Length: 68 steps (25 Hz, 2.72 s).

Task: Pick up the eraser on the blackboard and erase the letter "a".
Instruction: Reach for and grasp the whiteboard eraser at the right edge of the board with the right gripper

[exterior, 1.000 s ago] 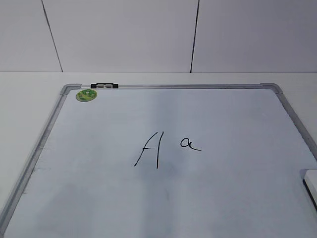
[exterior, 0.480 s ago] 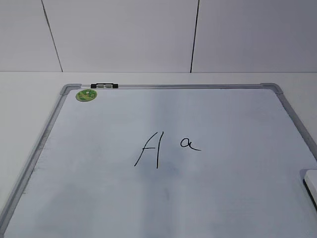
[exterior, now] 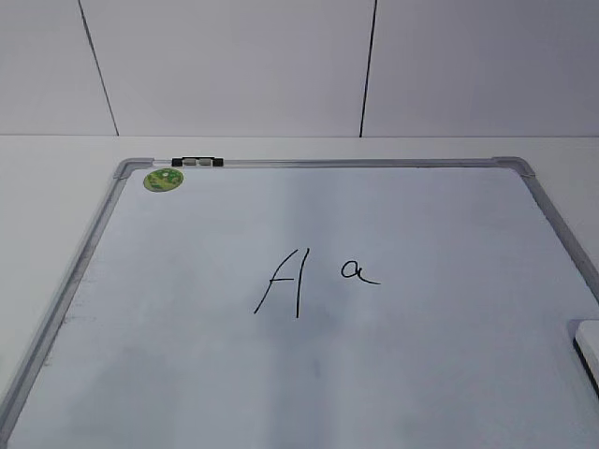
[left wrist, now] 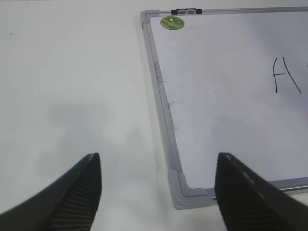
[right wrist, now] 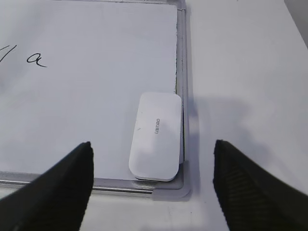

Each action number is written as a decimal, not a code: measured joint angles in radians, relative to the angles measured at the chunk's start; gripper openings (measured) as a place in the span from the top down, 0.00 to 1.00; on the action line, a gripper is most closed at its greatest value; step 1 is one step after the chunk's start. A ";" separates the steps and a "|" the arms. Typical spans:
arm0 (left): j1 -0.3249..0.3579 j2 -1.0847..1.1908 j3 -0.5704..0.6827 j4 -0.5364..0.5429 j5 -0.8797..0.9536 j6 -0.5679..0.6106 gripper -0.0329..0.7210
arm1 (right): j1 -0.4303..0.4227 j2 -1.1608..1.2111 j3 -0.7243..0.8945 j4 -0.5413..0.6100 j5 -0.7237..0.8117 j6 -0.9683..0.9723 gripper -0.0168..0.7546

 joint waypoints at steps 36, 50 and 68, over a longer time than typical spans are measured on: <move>-0.002 0.951 -0.345 -0.045 -0.160 -0.026 0.24 | 0.000 0.948 -0.302 0.029 0.041 0.059 0.21; -0.002 1.434 -0.502 -0.064 -0.197 -0.021 0.24 | 0.000 1.121 -0.302 0.051 0.009 0.049 0.21; -0.002 1.736 -0.599 -0.083 -0.238 -0.007 0.24 | 0.000 1.181 -0.302 0.034 -0.039 0.049 0.21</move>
